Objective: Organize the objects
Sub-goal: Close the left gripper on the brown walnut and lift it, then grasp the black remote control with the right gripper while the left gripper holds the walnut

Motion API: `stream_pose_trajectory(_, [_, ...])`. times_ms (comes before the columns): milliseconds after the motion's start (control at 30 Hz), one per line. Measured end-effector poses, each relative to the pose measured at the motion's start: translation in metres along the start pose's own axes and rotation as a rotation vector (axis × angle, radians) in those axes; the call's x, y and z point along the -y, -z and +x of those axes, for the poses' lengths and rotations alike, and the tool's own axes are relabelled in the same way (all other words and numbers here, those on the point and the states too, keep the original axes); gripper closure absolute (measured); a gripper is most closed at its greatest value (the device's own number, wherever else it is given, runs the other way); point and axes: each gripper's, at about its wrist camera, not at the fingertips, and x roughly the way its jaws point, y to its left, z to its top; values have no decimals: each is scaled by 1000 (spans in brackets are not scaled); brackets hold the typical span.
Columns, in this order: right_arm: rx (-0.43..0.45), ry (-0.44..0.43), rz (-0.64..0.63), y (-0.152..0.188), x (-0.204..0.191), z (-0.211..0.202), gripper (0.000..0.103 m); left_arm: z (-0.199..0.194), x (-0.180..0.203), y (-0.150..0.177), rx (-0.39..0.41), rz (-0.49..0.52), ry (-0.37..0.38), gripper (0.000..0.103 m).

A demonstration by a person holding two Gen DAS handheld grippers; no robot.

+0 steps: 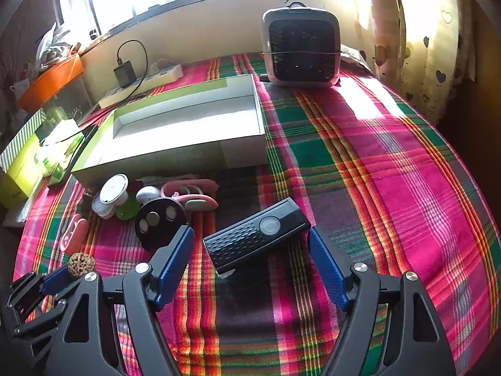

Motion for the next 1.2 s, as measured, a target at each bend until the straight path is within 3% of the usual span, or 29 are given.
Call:
stream_pose_trajectory(533, [-27, 84, -40, 8, 15, 0, 41, 3, -2, -4, -4, -1, 25, 73])
stream_pose_trajectory(833, [-32, 56, -79, 2, 15, 5, 44, 3, -2, -3, -7, 12, 17, 72])
stream_pose_trajectory(1000, [-33, 61, -101, -1, 15, 7, 50, 2, 0, -2, -8, 18, 10, 72])
stream_pose_trajectory(1200, [-27, 52, -116, 1, 13, 5, 64, 2, 1, -2, -8, 22, 7, 72])
